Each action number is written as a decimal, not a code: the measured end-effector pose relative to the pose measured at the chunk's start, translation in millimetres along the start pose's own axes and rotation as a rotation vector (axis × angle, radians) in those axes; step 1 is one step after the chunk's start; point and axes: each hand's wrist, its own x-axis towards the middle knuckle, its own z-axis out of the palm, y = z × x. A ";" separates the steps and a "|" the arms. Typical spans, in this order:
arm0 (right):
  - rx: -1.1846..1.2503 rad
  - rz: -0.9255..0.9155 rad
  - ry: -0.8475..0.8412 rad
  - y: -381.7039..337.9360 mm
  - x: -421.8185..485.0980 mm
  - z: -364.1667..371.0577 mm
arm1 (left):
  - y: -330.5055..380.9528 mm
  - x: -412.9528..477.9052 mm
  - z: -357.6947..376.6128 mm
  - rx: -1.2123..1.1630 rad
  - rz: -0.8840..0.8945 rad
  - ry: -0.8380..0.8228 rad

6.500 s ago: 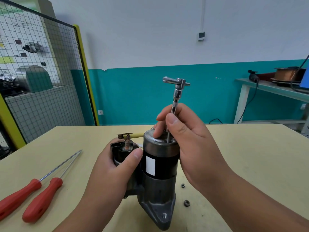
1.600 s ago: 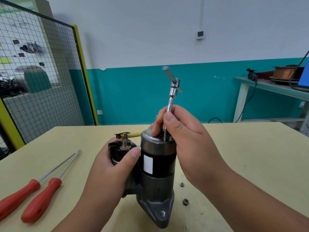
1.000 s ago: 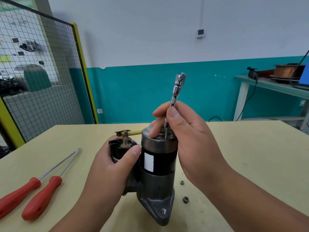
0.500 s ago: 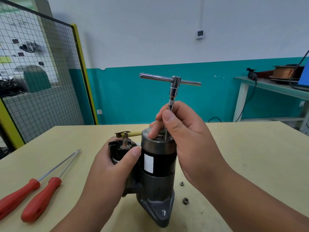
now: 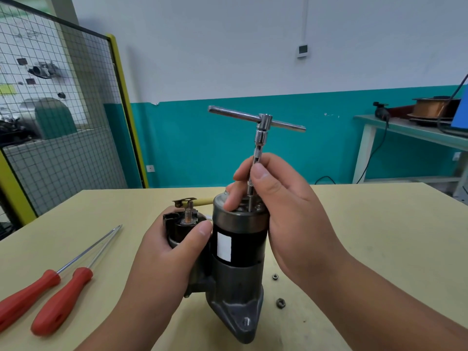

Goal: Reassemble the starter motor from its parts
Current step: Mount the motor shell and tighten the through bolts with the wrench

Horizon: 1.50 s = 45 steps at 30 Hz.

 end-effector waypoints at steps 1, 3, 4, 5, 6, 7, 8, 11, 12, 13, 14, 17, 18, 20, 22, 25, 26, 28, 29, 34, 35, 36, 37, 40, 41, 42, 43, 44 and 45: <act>-0.009 -0.004 0.001 0.1 0.1 0.3 | -0.9 0.6 -0.2 -0.005 -0.001 0.000; -0.019 -0.016 0.006 0.7 0.0 0.8 | -0.8 0.5 0.2 -0.019 -0.009 0.003; -0.025 -0.023 0.011 1.1 -0.1 1.1 | -0.3 0.1 0.5 -0.024 -0.015 0.004; -0.030 -0.031 0.015 1.5 -0.4 1.2 | -0.4 0.0 0.5 -0.027 -0.021 0.005; -0.033 -0.038 0.019 1.9 -0.7 1.3 | -0.1 -0.3 0.7 -0.026 -0.028 0.004; -0.034 -0.042 0.021 2.0 -0.9 1.4 | 0.0 -0.3 0.6 -0.025 -0.032 0.004; -0.035 -0.046 0.022 1.9 -0.8 1.3 | 0.2 -0.3 0.4 -0.031 -0.034 0.002; -0.037 -0.046 0.019 1.7 -0.2 0.9 | -1.5 0.6 0.3 -0.031 -0.018 0.005; -0.031 -0.044 0.017 1.8 -0.2 0.7 | -2.1 0.8 0.2 -0.030 -0.012 0.006; -0.021 -0.039 0.013 1.8 -0.3 0.5 | -3.0 1.4 0.0 -0.028 -0.008 0.007; -0.008 -0.032 0.009 1.9 -0.4 0.3 | -3.6 1.7 -0.1 -0.025 -0.009 0.009; 0.028 -0.022 0.006 2.5 -1.3 -0.1 | -5.7 2.7 -0.8 -0.021 -0.013 0.012; 0.032 -0.022 0.008 2.2 -1.1 0.0 | -5.5 2.9 -0.8 -0.022 -0.015 0.015; 0.026 -0.025 0.010 2.1 -1.0 0.8 | -5.1 2.9 -0.6 -0.031 -0.017 0.015; 0.010 -0.032 0.011 2.1 -0.6 1.2 | -4.4 2.3 -0.1 -0.048 -0.027 0.010; 0.002 -0.040 0.004 1.8 -0.8 1.0 | -4.5 1.5 -0.3 -0.049 -0.030 0.008; 0.003 -0.044 0.005 1.7 -0.9 0.9 | -4.5 1.6 -0.4 -0.042 -0.022 0.011; 0.003 -0.047 0.010 1.8 -0.9 0.9 | -4.8 2.2 -0.5 -0.023 -0.004 0.017; 0.003 -0.046 0.011 2.1 -0.8 1.0 | -4.8 2.2 -0.4 -0.023 -0.002 0.018; 0.039 -0.034 0.003 3.4 -1.0 0.3 | -4.1 1.0 0.5 -0.051 -0.017 0.012; 0.053 -0.031 0.003 3.3 -1.1 0.0 | -4.4 1.0 0.5 -0.043 -0.014 0.012; 0.063 -0.028 0.004 3.1 -1.1 -0.2 | -5.0 1.4 0.3 -0.035 -0.011 0.012; 0.067 -0.024 0.004 3.0 -1.1 -0.4 | -5.4 1.8 0.2 -0.029 -0.010 0.011; 0.037 -0.019 0.004 2.9 -0.7 0.0 | -4.5 2.0 -0.1 -0.040 -0.017 0.010; 0.026 -0.020 0.004 3.0 -0.7 0.2 | -4.0 1.8 -0.1 -0.047 -0.021 0.009; 0.020 -0.024 0.003 2.9 -0.7 0.3 | -3.5 1.5 0.1 -0.050 -0.023 0.008; 0.018 -0.030 0.002 2.5 -0.7 0.4 | -3.0 1.2 0.4 -0.057 -0.026 0.007; 0.017 -0.035 0.003 2.1 -0.6 0.5 | -3.1 1.1 0.5 -0.070 -0.031 0.007; 0.016 -0.038 0.004 1.6 -0.4 0.7 | -2.9 1.0 0.5 -0.081 -0.036 0.008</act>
